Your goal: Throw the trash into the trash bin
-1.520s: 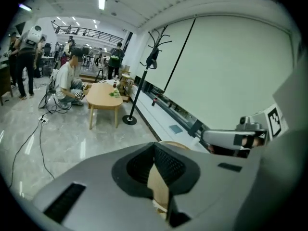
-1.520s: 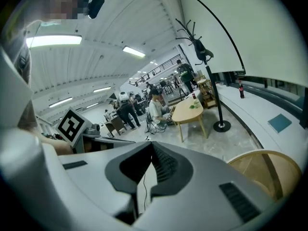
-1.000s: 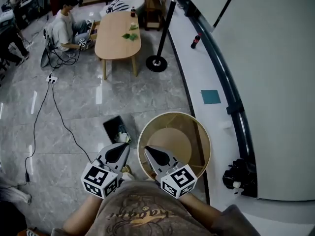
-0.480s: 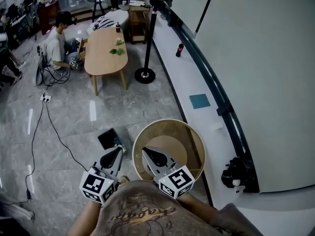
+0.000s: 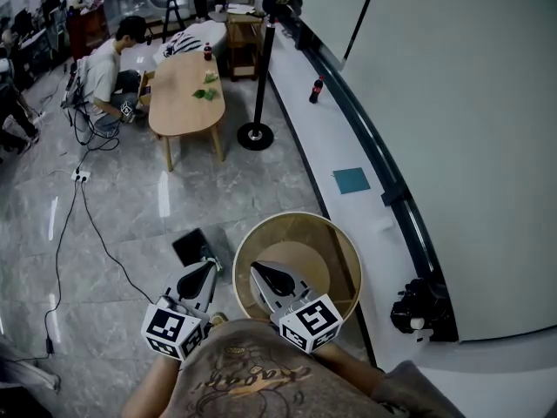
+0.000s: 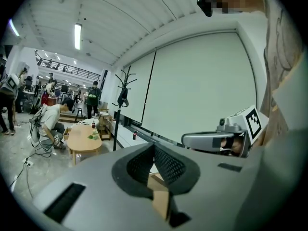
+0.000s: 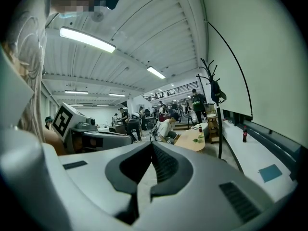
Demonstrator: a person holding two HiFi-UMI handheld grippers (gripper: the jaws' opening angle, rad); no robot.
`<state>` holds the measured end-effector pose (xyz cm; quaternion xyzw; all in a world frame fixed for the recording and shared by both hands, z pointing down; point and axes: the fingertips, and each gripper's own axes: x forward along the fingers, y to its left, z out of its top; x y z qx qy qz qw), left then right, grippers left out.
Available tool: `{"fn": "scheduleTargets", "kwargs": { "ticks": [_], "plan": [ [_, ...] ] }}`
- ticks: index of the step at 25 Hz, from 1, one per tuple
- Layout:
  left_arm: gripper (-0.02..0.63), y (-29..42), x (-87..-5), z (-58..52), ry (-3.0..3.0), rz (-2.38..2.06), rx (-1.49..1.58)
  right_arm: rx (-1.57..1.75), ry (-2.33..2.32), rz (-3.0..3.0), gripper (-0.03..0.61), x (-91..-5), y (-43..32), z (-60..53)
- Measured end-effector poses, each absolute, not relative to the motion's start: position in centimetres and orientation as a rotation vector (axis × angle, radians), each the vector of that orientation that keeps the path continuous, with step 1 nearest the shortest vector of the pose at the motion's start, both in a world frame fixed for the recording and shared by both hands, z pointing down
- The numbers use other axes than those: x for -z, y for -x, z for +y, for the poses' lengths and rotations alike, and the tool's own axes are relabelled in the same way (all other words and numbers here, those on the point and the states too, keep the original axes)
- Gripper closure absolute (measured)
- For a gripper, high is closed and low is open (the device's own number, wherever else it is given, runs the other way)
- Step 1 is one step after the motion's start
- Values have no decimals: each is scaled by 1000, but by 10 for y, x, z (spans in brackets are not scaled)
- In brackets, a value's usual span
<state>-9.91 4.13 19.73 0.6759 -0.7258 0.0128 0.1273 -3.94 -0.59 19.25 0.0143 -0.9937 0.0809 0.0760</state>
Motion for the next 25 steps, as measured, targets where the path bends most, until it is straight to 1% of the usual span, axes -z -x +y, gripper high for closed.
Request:
{"fn": "scheduleTargets", "kwargs": {
  "ticks": [25],
  "plan": [
    [595,110,-203,44,-1891,-2159,-54,-302,-37,-2979,561,-198,40,-11]
  ]
}}
